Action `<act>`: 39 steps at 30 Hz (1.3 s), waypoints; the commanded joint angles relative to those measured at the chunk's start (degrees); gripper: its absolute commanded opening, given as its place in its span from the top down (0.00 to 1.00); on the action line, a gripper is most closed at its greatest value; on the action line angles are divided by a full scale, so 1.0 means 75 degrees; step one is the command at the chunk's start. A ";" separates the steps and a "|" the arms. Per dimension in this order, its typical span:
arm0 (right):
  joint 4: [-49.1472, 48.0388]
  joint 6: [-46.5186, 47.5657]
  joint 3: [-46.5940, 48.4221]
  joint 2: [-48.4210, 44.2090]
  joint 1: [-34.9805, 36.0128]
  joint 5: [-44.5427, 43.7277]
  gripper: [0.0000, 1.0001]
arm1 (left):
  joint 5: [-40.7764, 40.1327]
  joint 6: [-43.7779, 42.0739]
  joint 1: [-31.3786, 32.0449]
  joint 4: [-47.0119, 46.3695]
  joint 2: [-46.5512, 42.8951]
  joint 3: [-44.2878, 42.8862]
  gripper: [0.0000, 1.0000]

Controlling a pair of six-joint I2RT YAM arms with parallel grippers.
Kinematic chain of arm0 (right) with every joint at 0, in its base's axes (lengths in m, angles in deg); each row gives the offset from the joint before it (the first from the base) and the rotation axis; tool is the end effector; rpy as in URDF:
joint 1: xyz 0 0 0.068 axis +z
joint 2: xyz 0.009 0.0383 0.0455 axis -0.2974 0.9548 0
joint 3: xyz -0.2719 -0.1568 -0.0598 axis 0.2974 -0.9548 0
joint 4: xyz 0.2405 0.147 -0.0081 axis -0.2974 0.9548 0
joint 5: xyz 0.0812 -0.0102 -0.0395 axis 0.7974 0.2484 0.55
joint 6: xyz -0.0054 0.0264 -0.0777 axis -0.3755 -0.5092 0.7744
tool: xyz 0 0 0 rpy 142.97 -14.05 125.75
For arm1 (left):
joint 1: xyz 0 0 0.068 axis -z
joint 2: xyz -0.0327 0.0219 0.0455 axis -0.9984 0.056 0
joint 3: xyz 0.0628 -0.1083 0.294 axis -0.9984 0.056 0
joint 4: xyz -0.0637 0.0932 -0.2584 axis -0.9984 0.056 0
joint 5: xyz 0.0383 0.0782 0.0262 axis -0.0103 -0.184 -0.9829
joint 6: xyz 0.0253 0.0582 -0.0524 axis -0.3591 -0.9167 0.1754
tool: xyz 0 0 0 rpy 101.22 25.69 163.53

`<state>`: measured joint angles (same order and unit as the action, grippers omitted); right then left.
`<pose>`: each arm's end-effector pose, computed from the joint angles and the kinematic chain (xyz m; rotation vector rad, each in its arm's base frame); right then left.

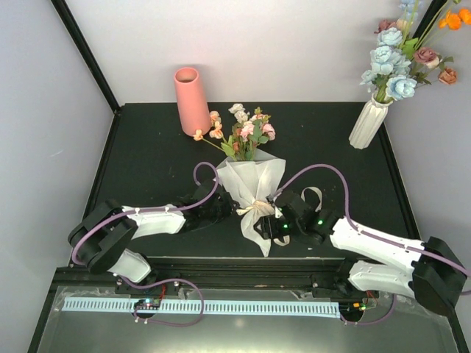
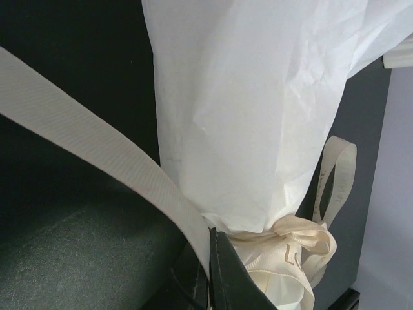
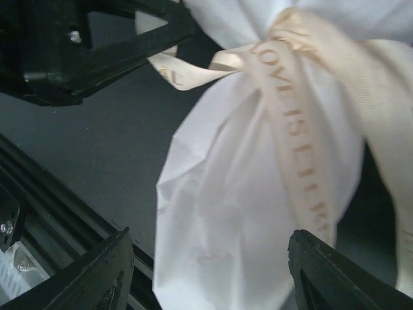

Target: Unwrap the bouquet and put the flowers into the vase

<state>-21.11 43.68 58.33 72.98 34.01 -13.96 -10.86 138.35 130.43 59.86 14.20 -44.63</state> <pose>0.1349 0.1845 0.2006 -0.3429 2.6111 0.8078 0.2182 -0.2201 0.1533 -0.5374 2.5006 -1.0878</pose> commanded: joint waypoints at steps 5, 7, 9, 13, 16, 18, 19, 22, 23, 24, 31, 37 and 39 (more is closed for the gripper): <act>-0.0357 -0.0295 0.0529 0.1178 0.0414 -0.0643 0.33 | -0.0224 -0.0369 0.0056 0.0330 -0.0366 0.0032 0.98; -0.0507 -0.0313 0.0565 0.1410 0.0433 -0.0626 0.34 | -0.0285 -0.0470 0.0061 0.0382 -0.0443 0.0045 0.98; -0.0621 -0.0327 0.0607 0.1697 0.0446 -0.0620 0.36 | -0.0325 -0.0517 0.0064 0.0410 -0.0498 0.0047 0.98; -0.0331 -0.0393 0.0832 0.2214 0.0450 -0.1068 0.43 | -0.0447 -0.0622 0.0066 0.0510 -0.0614 0.0047 0.99; 0.0019 -0.0469 0.0994 0.2532 0.0445 -0.1695 0.54 | -0.0718 -0.0820 0.0065 0.0782 -0.0815 0.0041 0.98; 0.0191 -0.0493 0.1084 0.2686 0.0435 -0.2098 0.61 | -0.0983 -0.1020 0.0061 0.1056 -0.1019 0.0008 0.98; 0.0262 -0.0489 0.1120 0.2758 0.0421 -0.2219 0.64 | -0.1124 -0.1119 0.0054 0.1224 -0.1153 -0.0005 0.98; 0.0332 -0.0478 0.1155 0.2933 0.0311 -0.2358 0.69 | -0.1616 -0.1390 0.0005 0.1720 -0.1677 0.0006 0.98; 0.0308 -0.0468 0.1148 0.2969 0.0275 -0.2335 0.70 | -0.1791 -0.1467 -0.0029 0.1881 -0.1868 0.0027 0.98; 0.0274 -0.0452 0.1134 0.2988 0.0237 -0.2309 0.70 | -0.1927 -0.1525 -0.0082 0.2038 -0.2040 0.0073 0.98; 0.0274 -0.0295 0.1254 0.3007 0.0061 -0.2295 0.70 | -0.2379 -0.1998 -0.0951 0.2600 -0.3136 0.0635 0.98; 0.0274 -0.0159 0.1330 0.2969 0.0024 -0.2303 0.70 | -0.3010 -0.2550 -0.1753 0.3390 -0.4105 0.0734 0.98; 0.0286 -0.0124 0.1344 0.2969 0.0009 -0.2303 0.69 | -0.3332 -0.2720 -0.2015 0.3765 -0.4450 0.0648 0.98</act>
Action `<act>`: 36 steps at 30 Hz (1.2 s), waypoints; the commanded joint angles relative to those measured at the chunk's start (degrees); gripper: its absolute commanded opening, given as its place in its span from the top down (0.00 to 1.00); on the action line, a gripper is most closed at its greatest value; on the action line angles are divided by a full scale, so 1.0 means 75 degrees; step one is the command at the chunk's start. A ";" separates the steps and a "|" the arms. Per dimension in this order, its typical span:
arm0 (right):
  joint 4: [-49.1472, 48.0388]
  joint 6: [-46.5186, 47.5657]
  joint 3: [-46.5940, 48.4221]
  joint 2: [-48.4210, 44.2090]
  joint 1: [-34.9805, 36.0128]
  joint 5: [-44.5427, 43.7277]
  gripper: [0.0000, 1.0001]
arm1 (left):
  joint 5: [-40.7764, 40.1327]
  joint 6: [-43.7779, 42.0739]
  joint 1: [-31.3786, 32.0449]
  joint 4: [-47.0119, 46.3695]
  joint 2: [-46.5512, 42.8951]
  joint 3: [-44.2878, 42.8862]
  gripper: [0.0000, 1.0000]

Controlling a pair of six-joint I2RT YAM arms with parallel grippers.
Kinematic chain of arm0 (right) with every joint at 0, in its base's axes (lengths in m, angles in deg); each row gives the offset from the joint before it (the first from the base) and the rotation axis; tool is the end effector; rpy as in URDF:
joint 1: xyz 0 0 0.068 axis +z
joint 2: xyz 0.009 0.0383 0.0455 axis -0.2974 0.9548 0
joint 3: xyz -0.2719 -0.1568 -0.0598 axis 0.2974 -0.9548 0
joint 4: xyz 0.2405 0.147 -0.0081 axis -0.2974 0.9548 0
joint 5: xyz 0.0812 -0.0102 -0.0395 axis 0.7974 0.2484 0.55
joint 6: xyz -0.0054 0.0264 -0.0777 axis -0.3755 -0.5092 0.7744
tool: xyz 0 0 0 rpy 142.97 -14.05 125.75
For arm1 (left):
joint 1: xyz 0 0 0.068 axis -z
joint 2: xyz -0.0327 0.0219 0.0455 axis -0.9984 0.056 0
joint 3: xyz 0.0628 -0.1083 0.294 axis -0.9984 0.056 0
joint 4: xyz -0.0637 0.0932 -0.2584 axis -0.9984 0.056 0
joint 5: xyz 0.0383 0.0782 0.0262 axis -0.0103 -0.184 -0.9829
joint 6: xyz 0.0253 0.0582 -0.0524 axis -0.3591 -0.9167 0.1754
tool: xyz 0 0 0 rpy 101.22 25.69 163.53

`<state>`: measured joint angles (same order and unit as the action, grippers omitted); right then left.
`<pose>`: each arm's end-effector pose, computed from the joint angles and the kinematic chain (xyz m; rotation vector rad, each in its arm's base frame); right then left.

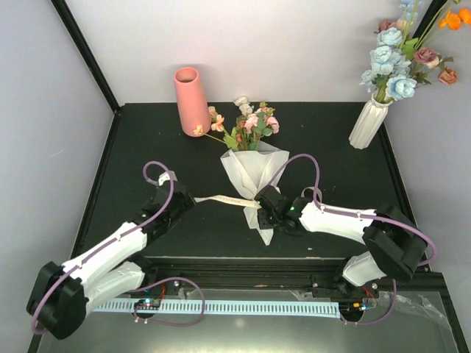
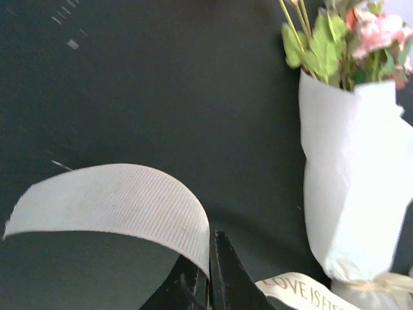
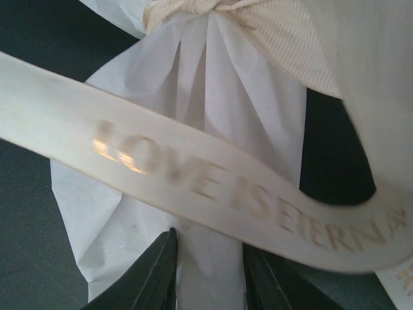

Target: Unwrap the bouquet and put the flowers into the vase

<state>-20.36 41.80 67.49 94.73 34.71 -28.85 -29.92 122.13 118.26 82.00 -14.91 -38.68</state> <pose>0.1850 0.2230 0.1615 -0.2192 2.7083 0.3525 0.1923 -0.1001 0.1986 -0.5803 2.2246 -0.5730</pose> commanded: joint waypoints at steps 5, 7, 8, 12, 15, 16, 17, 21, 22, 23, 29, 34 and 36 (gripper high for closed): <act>0.0175 0.0231 0.0113 0.0001 -0.0105 -0.0250 0.68 | -0.1213 -0.1016 -0.1127 0.1443 -0.1375 -0.0450 0.99; 0.0166 0.0273 0.0121 -0.0018 -0.0125 -0.0238 0.68 | -0.1244 -0.1211 -0.1432 0.1608 -0.1521 -0.0614 0.99; 0.0158 0.0293 0.0122 -0.0024 -0.0126 -0.0226 0.68 | -0.1249 -0.1290 -0.1569 0.1662 -0.1564 -0.0690 0.99; 0.0163 0.0348 0.0142 -0.0013 -0.0138 -0.0206 0.68 | -0.1339 -0.1552 -0.2092 0.1932 -0.1653 -0.1025 0.98; 0.0154 0.0404 0.0128 -0.0060 -0.0147 -0.0183 0.68 | -0.1427 -0.1812 -0.2469 0.2121 -0.1769 -0.1289 0.98; 0.0133 0.0427 0.0123 -0.0087 -0.0146 -0.0165 0.68 | -0.1474 -0.1895 -0.2567 0.2164 -0.1810 -0.1381 0.98; 0.0119 0.0469 0.0122 -0.0119 -0.0147 -0.0140 0.68 | -0.1534 -0.1980 -0.2647 0.2204 -0.1850 -0.1468 0.98; 0.0188 0.0822 0.0322 -0.0344 -0.0165 0.0148 0.65 | -0.1842 -0.2272 -0.2811 0.2474 -0.1903 -0.1838 0.98; 0.0222 0.0963 0.0408 -0.0436 -0.0172 0.0298 0.63 | -0.1771 -0.2433 -0.2812 0.2500 -0.1921 -0.1917 0.92; 0.0266 0.1127 0.0517 -0.0539 -0.0199 0.0495 0.59 | -0.1457 -0.2795 -0.2812 0.2462 -0.1942 -0.1978 0.75; 0.0770 0.1948 0.1267 -0.1122 -0.0209 0.1385 0.37 | 0.1143 -0.4063 -0.2570 0.2402 -0.1824 -0.2294 0.08; 0.1390 0.2083 0.1706 -0.1381 -0.0441 0.0588 0.34 | 0.1719 -0.4475 -0.1867 0.2665 -0.1621 -0.2563 0.06; 0.1273 0.2054 0.1555 -0.1448 -0.1034 0.0466 0.34 | 0.2269 -0.4536 -0.1431 0.2391 -0.1437 -0.2501 0.10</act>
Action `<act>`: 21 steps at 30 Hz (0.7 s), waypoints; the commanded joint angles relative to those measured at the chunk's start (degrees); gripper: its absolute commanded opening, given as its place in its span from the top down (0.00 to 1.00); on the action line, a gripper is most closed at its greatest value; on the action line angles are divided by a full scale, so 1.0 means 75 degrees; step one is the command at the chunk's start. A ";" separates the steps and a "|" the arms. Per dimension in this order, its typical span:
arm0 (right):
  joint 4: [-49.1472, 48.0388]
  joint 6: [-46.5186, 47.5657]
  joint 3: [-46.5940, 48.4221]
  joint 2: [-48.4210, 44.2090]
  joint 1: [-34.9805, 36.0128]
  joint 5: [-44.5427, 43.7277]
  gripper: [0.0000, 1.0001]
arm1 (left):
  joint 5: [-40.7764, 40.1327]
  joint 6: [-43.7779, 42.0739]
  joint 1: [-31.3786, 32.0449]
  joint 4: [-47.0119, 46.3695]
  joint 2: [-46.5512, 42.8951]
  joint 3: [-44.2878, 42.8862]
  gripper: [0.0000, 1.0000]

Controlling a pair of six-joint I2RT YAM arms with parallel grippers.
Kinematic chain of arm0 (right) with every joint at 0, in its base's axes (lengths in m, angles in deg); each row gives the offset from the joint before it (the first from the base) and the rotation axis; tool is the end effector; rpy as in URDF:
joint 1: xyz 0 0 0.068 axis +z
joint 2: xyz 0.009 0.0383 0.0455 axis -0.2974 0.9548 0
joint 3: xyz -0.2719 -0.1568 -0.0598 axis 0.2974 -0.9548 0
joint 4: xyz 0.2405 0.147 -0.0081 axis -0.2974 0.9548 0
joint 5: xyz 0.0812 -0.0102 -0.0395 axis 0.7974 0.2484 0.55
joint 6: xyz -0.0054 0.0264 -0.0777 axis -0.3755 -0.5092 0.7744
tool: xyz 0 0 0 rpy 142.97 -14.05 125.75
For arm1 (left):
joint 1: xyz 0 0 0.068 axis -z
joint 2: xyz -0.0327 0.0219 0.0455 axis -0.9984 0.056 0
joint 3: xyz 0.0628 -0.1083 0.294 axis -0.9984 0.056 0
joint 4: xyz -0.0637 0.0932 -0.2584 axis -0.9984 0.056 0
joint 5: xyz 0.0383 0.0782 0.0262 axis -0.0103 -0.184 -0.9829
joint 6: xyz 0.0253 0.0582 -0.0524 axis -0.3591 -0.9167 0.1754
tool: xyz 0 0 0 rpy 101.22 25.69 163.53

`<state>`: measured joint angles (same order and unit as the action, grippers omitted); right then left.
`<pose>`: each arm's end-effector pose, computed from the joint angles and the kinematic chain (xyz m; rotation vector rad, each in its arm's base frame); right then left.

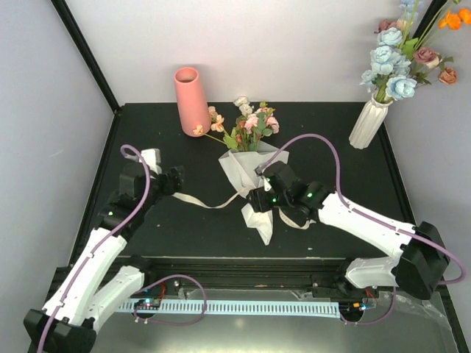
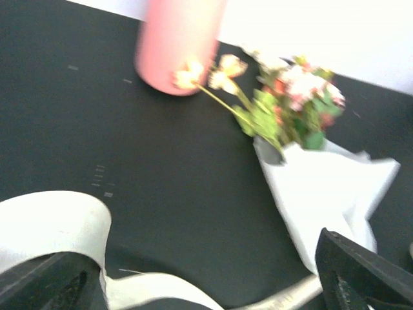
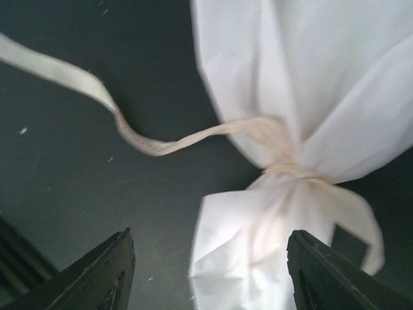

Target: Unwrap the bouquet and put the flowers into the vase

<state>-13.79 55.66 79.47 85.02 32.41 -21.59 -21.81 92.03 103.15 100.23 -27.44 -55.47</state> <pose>0.1947 0.2305 0.2701 -0.4917 2.4630 0.6009 0.1815 -0.0481 0.3150 -0.1967 2.0691 -0.3734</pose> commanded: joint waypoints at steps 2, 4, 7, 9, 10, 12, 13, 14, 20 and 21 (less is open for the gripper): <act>0.0195 0.0193 -0.0146 -0.0130 -0.1385 -0.0221 0.35 | 0.1643 -0.0385 0.1148 -0.0410 0.0518 -0.0139 0.13; -0.0035 0.0220 -0.0168 -0.0003 -0.1884 0.0040 0.35 | 0.1854 -0.0158 0.1763 -0.0693 0.0913 -0.0091 0.13; -0.0232 0.0323 0.0062 0.0427 -0.2320 0.0300 0.35 | 0.1474 0.0077 0.2848 -0.0917 0.1580 -0.0118 0.10; -0.0245 0.0395 0.0351 0.0864 -0.2474 0.0370 0.35 | 0.1052 0.0114 0.3387 -0.0785 0.2125 -0.0321 0.02; -0.0245 0.0425 0.0512 0.1118 -0.2534 0.0403 0.35 | 0.0679 0.0111 0.3672 -0.0522 0.2401 -0.0526 0.01; -0.0150 0.0474 0.0851 0.1698 -0.2641 0.0436 0.33 | -0.0274 0.0104 0.4121 0.0257 0.2880 -0.1034 0.01; -0.0079 0.0496 0.1004 0.1925 -0.2698 0.0467 0.33 | -0.0728 0.0111 0.4212 0.0740 0.3068 -0.1274 0.01; -0.0016 0.0514 0.1139 0.2077 -0.2756 0.0525 0.32 | -0.1349 0.0211 0.4233 0.1256 0.3187 -0.1548 0.01; -0.0012 0.0574 0.1353 0.2377 -0.2944 0.0571 0.27 | -0.5896 -0.0103 0.4013 0.4532 0.3755 -0.2938 0.01; -0.0001 0.0578 0.1369 0.2403 -0.2979 0.0527 0.27 | -0.5910 -0.0042 0.3987 0.4922 0.3917 -0.3295 0.01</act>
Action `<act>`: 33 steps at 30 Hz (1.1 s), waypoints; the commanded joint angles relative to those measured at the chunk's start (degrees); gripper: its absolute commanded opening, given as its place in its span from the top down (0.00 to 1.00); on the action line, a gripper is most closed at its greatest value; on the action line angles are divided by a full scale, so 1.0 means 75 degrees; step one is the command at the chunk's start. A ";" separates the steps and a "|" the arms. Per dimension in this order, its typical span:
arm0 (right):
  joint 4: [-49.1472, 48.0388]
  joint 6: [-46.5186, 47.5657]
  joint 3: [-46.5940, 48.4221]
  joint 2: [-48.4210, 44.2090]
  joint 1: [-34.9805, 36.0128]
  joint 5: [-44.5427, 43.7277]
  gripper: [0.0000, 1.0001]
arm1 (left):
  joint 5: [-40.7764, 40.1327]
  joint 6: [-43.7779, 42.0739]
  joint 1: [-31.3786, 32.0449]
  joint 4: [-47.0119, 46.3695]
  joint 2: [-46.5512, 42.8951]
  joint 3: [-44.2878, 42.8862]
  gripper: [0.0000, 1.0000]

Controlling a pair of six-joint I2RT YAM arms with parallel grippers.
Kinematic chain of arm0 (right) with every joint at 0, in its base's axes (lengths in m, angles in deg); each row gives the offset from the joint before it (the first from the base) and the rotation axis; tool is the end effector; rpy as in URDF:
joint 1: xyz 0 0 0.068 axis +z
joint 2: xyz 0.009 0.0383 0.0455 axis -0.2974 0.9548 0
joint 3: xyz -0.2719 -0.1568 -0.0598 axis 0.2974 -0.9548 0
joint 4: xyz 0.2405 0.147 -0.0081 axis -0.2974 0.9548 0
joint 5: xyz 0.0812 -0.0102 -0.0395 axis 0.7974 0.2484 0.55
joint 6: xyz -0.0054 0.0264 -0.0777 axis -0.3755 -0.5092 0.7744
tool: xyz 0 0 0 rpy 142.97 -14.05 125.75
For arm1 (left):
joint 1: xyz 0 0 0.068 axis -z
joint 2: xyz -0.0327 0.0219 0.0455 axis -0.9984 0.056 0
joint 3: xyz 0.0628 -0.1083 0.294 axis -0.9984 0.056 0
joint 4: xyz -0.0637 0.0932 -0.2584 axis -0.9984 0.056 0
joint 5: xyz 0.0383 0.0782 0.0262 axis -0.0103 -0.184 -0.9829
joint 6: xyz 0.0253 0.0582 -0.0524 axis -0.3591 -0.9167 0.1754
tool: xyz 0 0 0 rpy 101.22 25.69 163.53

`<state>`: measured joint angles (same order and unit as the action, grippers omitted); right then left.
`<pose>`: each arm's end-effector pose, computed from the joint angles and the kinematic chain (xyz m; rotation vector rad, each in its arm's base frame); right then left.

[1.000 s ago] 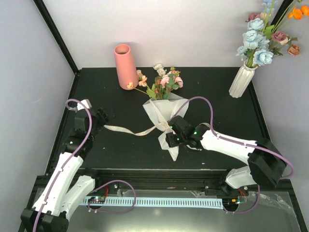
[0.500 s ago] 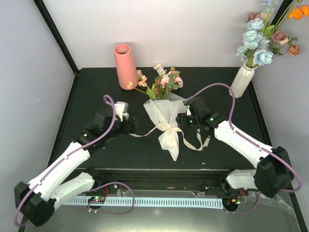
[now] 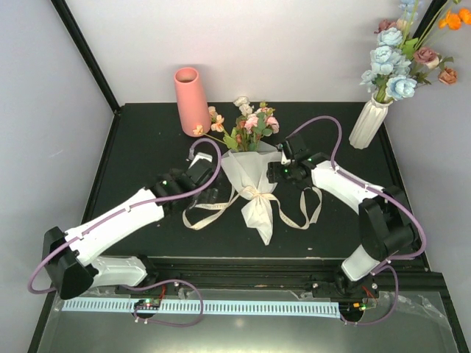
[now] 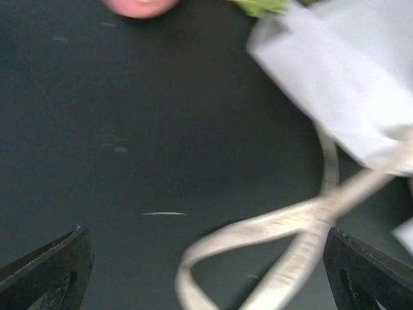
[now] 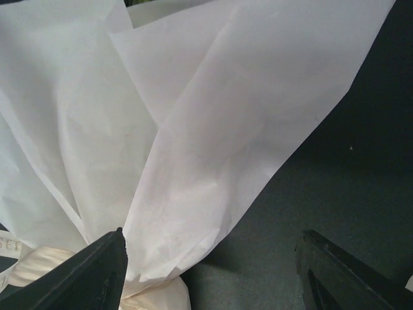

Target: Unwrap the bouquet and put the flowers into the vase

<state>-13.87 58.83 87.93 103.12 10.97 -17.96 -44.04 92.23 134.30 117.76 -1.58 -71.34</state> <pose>0.3235 0.1797 0.2227 -0.1224 2.6363 0.4179 0.1983 -0.1697 0.3002 0.2968 2.3847 0.0079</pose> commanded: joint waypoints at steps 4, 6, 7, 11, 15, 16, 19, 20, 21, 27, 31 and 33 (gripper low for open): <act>-0.0101 0.0113 0.0248 0.0112 -0.0311 0.0232 0.26 | 0.0283 -0.1132 0.0006 0.0988 0.0108 -0.1155 0.01; -0.0198 0.0094 0.0270 0.0245 -0.0391 0.0549 0.26 | 0.2622 -0.1417 0.0091 -0.0649 -0.0349 -0.0363 0.02; -0.0225 0.0094 0.0310 0.0337 -0.0404 0.0790 0.26 | 0.3575 -0.1246 0.0139 -0.1540 -0.0493 0.0078 0.05; -0.0478 0.0124 0.0432 0.0485 -0.0403 0.1744 0.26 | 0.5417 -0.0530 0.0461 -0.3529 -0.0272 0.0853 0.12; -0.0517 0.0046 0.0551 0.0661 -0.0403 0.1830 0.27 | 0.5247 -0.0702 0.1114 -0.3555 0.0982 0.0393 0.13; -0.0433 0.0051 0.0655 0.0784 -0.0403 0.1793 0.28 | 0.5024 -0.0816 0.1315 -0.3486 0.1294 0.0237 0.14; -0.0265 0.0048 0.0875 0.1083 -0.0405 0.1664 0.30 | 0.4233 -0.1094 0.1817 -0.3166 0.2174 -0.0245 0.15; -0.0258 0.0048 0.0902 0.1153 -0.0409 0.1596 0.31 | 0.4037 -0.1137 0.1921 -0.3063 0.2433 -0.0379 0.15; -0.0248 0.0050 0.0936 0.1218 -0.0408 0.1509 0.32 | 0.3863 -0.1158 0.1978 -0.2962 0.2647 -0.0493 0.15; -0.0255 0.0084 0.1062 0.1637 -0.0405 0.1471 0.38 | 0.3272 -0.1282 0.2091 -0.2895 0.3368 -0.0627 0.17; -0.0251 0.0099 0.1022 0.1821 -0.0406 0.1318 0.42 | 0.3423 -0.1273 0.2230 -0.3080 0.3699 -0.0576 0.19; -0.0245 0.0111 0.0971 0.1881 -0.0406 0.1208 0.45 | 0.3255 -0.1189 0.2403 -0.3149 0.3905 -0.0602 0.20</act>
<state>-16.02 59.09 94.51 116.54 8.04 -6.88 -17.57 83.64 150.17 95.53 25.35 -73.98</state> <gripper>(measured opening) 0.572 0.808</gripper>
